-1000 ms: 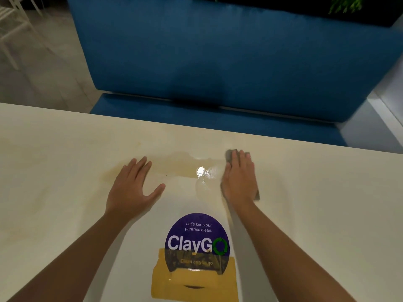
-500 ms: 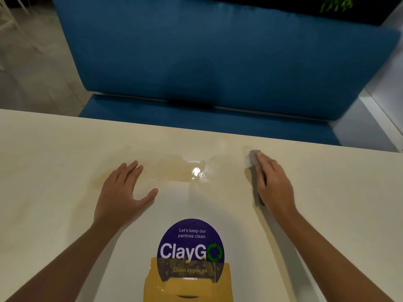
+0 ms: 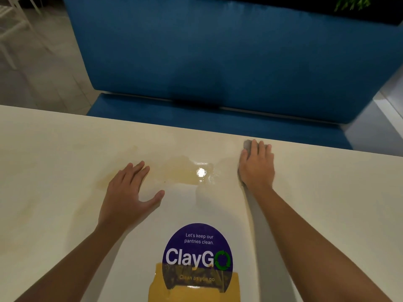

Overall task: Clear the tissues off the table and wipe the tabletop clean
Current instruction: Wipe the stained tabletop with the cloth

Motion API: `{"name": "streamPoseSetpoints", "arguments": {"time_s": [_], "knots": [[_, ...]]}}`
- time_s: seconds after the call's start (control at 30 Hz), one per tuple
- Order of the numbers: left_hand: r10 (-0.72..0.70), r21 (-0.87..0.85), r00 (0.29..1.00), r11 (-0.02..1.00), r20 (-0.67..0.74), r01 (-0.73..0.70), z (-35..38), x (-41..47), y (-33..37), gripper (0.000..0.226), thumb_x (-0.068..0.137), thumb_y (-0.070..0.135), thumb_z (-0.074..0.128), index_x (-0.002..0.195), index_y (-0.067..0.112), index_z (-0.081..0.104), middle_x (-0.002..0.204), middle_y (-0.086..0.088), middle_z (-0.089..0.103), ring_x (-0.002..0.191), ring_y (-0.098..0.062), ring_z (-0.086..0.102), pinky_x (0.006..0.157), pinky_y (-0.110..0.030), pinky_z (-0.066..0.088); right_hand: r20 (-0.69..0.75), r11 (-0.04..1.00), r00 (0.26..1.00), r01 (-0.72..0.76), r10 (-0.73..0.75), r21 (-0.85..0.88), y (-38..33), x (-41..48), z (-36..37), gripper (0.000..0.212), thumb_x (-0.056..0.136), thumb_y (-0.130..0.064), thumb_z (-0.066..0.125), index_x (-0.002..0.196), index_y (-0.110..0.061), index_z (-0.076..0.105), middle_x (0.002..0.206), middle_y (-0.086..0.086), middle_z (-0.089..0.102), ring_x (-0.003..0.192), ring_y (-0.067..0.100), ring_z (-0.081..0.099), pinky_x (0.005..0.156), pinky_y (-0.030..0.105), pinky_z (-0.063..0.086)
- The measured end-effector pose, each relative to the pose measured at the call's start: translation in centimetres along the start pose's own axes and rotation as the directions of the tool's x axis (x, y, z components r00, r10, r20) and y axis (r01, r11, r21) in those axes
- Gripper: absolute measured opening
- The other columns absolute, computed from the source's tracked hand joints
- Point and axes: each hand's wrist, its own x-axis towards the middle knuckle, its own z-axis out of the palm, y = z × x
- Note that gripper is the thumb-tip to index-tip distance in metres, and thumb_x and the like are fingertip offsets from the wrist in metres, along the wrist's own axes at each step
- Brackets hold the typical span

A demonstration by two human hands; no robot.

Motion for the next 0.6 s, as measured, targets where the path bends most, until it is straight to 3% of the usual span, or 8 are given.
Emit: {"name": "streamPoseSetpoints", "arguments": {"time_s": [0.17,0.3,0.37,0.43,0.5,0.6], "knots": [[-0.004,-0.008,1.000,1.000,0.005,0.004,0.0,0.1,-0.3,0.086,0.074,0.074,0.029,0.137,0.018,0.044,0.148,0.003,0.037,0.140,-0.020,0.027,0.113,-0.042,0.023,0.095,0.966,0.962,0.260,-0.257,-0.012,-4.5,-1.5,0.3,0.050,0.102,-0.029,0.015,0.148,-0.010,0.012,0.156,0.008,0.013,0.144,0.025,0.006,0.116,0.035,0.007],[0.006,-0.014,1.000,1.000,-0.004,-0.006,0.0,0.0,-0.2,0.085,0.074,0.073,0.031,0.136,0.016,0.046,0.147,0.002,0.038,0.139,-0.021,0.027,0.112,-0.042,0.023,0.132,0.892,0.900,0.374,-0.414,0.253,-1.8,-3.0,-1.0,0.046,0.102,-0.029,0.025,0.147,-0.017,0.023,0.155,-0.004,0.020,0.144,0.011,0.009,0.117,0.026,0.011],[0.009,-0.017,1.000,1.000,-0.015,-0.009,-0.1,0.0,-0.1,0.084,0.074,0.071,0.032,0.135,0.015,0.048,0.146,0.001,0.040,0.139,-0.022,0.029,0.111,-0.042,0.024,0.096,0.895,0.929,0.313,-0.359,0.319,0.5,-2.7,-1.4,0.044,0.101,-0.029,0.028,0.145,-0.021,0.029,0.152,-0.008,0.026,0.142,0.007,0.015,0.114,0.024,0.015],[0.007,-0.019,1.000,1.000,-0.017,-0.008,-0.1,0.0,0.0,0.084,0.074,0.070,0.033,0.134,0.014,0.049,0.146,0.001,0.041,0.138,-0.022,0.030,0.111,-0.043,0.026,0.065,0.926,0.979,0.162,-0.195,0.339,2.9,-1.9,-1.8,0.043,0.101,-0.030,0.028,0.144,-0.023,0.031,0.152,-0.008,0.027,0.141,0.008,0.017,0.110,0.025,0.017],[0.015,-0.011,1.000,1.000,-0.016,-0.015,-0.2,0.0,0.1,0.083,0.074,0.070,0.033,0.133,0.014,0.050,0.144,0.000,0.042,0.136,-0.023,0.033,0.109,-0.044,0.028,0.051,0.953,0.998,0.020,-0.037,0.303,4.7,-0.7,-1.9,0.045,0.102,-0.029,0.024,0.145,-0.019,0.027,0.153,-0.004,0.024,0.142,0.012,0.015,0.112,0.029,0.016],[0.015,0.001,1.000,1.000,-0.011,-0.015,-0.1,0.2,0.1,0.082,0.075,0.071,0.033,0.132,0.014,0.050,0.144,0.000,0.043,0.135,-0.024,0.035,0.108,-0.044,0.029,0.039,0.974,0.998,-0.063,0.056,0.219,5.1,1.3,-1.4,0.045,0.102,-0.026,0.022,0.145,-0.012,0.025,0.153,0.002,0.022,0.142,0.018,0.014,0.112,0.034,0.018]]}}
